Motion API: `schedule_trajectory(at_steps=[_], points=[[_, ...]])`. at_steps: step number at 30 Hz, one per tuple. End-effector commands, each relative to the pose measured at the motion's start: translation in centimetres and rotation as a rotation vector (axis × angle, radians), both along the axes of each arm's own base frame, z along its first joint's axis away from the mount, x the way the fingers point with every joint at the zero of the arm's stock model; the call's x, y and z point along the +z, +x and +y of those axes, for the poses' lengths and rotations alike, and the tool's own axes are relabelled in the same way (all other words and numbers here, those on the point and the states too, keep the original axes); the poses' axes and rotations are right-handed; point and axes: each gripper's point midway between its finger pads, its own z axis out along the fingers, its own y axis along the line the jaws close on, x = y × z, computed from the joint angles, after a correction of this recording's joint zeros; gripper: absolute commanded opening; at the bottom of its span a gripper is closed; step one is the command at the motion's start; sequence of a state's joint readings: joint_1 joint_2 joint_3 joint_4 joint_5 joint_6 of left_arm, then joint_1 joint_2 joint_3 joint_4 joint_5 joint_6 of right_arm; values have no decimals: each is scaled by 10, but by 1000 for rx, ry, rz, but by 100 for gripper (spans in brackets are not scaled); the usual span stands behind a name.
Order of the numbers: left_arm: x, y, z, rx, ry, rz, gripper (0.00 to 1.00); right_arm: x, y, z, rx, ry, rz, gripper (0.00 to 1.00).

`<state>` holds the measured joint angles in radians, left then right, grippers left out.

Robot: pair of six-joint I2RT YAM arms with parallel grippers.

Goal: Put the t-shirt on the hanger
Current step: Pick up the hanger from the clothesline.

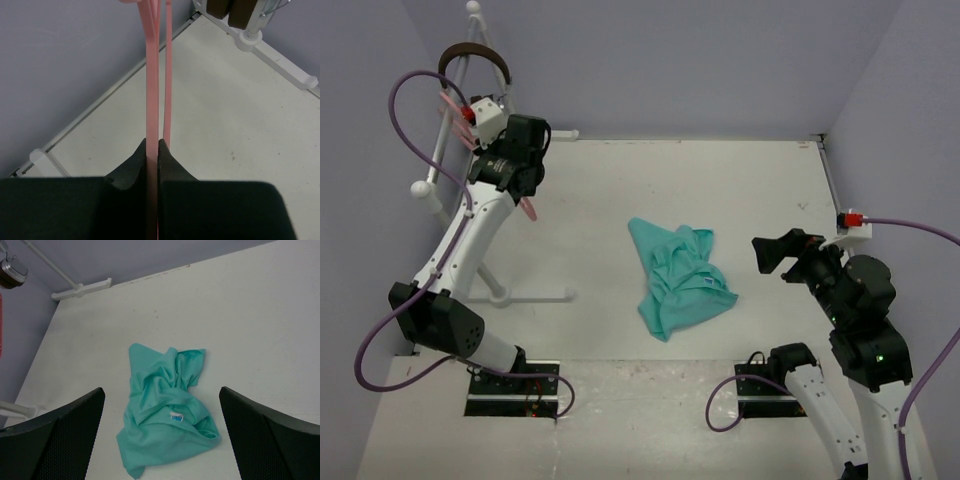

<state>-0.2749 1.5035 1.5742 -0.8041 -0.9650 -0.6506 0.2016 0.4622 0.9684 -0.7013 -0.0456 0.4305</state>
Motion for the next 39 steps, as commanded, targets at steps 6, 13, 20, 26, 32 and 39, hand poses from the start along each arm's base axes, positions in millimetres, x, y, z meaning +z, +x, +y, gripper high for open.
schedule_trajectory(at_steps=[6, 13, 20, 26, 32, 39], points=[[45, -18, 2, 15, 2, -105, 0, 11, 3, 3, 9, 22, -47, 99], [70, -32, -16, -58, -9, -156, 0, 10, 4, 4, 14, 25, -42, 99], [74, -38, -29, -149, -49, -163, 0, 4, 3, 4, 15, 27, -36, 99], [60, -59, -42, -235, -106, -146, 0, 2, 8, 9, 34, 31, -24, 99], [34, -86, -50, -321, -188, -127, 0, 3, 11, 16, 64, 47, -29, 99], [1, -115, -82, -570, -294, -64, 0, -6, 28, 31, 136, 38, 19, 99]])
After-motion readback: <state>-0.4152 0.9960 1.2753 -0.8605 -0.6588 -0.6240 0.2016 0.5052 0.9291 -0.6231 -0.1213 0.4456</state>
